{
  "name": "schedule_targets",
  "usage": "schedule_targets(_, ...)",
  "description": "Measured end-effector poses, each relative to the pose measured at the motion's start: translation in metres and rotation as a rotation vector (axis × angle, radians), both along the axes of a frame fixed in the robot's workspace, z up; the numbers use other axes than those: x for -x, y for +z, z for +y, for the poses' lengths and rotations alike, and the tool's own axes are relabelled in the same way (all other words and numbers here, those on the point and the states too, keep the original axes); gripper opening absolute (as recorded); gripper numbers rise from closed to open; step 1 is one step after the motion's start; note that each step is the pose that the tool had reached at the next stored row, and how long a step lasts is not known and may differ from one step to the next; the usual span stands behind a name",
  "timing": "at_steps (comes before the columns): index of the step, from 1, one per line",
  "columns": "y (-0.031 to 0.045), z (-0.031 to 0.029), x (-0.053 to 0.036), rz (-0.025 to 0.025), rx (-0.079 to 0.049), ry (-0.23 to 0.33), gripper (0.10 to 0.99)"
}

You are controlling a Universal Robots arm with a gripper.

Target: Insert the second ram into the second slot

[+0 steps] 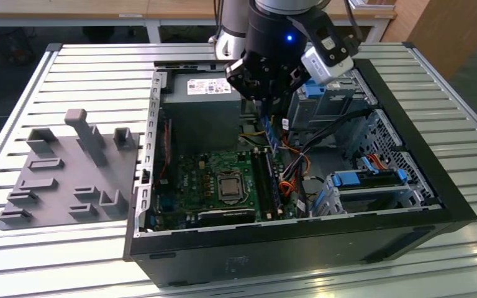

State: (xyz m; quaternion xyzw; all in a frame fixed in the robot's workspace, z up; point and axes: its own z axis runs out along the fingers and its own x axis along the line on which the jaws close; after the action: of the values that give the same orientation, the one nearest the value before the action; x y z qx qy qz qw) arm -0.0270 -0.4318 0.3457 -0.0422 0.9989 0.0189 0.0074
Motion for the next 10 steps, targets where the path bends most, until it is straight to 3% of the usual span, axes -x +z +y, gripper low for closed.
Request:
schedule_targets(6, -0.0015, -0.0007, -0.0001, 0.0, 0.0, -0.001, 0.133)
schedule_targets(10, -0.0022, -0.0007, -0.0001, 0.0, 0.0, -0.031, 0.133)
